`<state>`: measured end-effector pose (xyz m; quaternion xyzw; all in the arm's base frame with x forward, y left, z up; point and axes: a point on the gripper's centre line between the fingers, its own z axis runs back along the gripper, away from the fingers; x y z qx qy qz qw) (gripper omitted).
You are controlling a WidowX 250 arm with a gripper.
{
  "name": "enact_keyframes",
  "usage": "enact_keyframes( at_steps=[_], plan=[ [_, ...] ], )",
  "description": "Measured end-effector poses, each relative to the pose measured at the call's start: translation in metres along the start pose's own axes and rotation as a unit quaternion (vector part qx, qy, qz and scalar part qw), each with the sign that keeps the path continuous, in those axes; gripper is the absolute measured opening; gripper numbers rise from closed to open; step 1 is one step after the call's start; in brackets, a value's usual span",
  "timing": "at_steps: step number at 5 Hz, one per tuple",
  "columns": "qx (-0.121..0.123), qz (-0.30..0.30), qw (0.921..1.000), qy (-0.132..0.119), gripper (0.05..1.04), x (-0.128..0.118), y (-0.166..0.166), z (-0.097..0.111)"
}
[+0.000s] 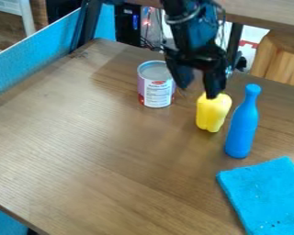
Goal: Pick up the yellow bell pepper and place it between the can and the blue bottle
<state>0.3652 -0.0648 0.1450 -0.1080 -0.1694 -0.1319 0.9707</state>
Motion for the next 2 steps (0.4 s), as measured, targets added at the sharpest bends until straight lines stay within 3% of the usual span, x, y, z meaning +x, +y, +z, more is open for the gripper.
enact_keyframes(
  at_steps=[1,2],
  plan=[
    [0.004,0.010,0.9996,-0.026,1.007,-0.004,0.006,0.031],
    [0.027,0.030,0.9966,-0.071,1.004,-0.017,0.021,0.092]
  ],
)
